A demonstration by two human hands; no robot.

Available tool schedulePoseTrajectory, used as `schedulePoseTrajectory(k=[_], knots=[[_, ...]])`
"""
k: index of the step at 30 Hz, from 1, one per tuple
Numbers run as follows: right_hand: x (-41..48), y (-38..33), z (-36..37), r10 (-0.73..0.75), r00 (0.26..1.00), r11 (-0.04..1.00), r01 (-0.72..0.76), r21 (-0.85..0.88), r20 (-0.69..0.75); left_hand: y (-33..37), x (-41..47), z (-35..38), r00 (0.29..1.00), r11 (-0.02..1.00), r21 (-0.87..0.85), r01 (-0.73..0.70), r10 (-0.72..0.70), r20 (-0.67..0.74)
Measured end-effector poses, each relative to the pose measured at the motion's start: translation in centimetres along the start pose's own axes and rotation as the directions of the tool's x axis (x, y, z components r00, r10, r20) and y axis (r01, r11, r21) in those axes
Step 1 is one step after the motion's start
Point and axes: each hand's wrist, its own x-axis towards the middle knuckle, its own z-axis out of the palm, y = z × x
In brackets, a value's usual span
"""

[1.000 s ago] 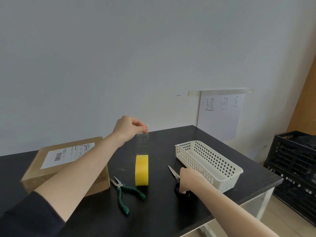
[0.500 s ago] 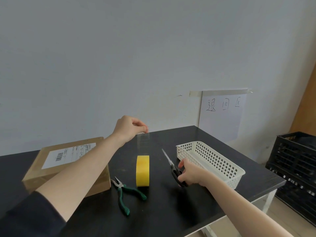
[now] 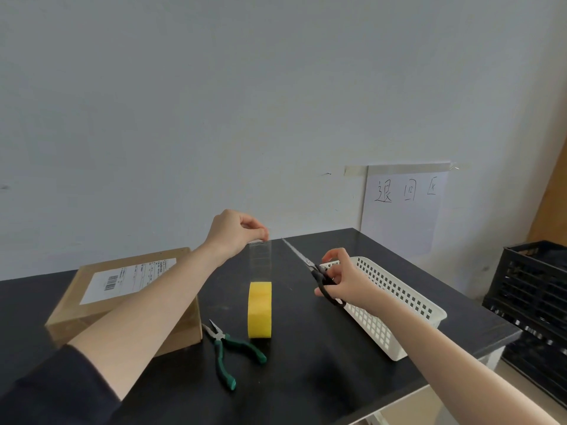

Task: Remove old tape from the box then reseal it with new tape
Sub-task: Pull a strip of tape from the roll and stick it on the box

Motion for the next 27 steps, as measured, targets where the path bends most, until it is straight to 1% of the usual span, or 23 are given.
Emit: schedulePoseTrajectory(k=[3, 8, 11, 13, 15, 20, 27], knots=[[0.2, -0.6, -0.9, -0.057, 0.997, 0.99, 0.062, -0.123, 0.042, 0.1, 0.0, 0.2, 1.0, 1.0, 0.012, -0.015, 0.015, -0.002], [0.5, -1.6, -2.3, -0.088, 0.994, 0.961, 0.101, -0.259, 0.059, 0.1, 0.0, 0.3, 1.0, 1.0, 0.01, -0.018, 0.018, -0.003], [0.7, -1.7, -2.7, -0.05, 0.995, 0.96, 0.071, -0.272, 0.082, 0.0, 0.0, 0.2, 1.0, 1.0, 0.014, -0.018, 0.018, -0.006], [0.7, -1.7, -2.7, -0.027, 0.996, 0.943, 0.054, -0.327, 0.088, -0.1, 0.0, 0.1, 1.0, 1.0, 0.015, -0.016, 0.016, -0.008], [0.6, -1.8, -2.6, -0.04, 0.995, 0.925, 0.073, -0.373, 0.095, -0.1, 0.0, 0.0, 1.0, 1.0, 0.019, -0.018, 0.018, -0.008], [1.0, -2.5, -2.4, -0.056, 0.99, 0.914, 0.103, -0.393, 0.127, 0.0, -0.1, 0.1, 1.0, 1.0, 0.011, -0.019, 0.019, 0.0], [2.4, -4.3, -2.4, -0.083, 0.98, 0.893, 0.154, -0.422, 0.183, 0.1, -0.5, -0.1, 0.998, 0.998, 0.023, -0.057, 0.057, 0.007]])
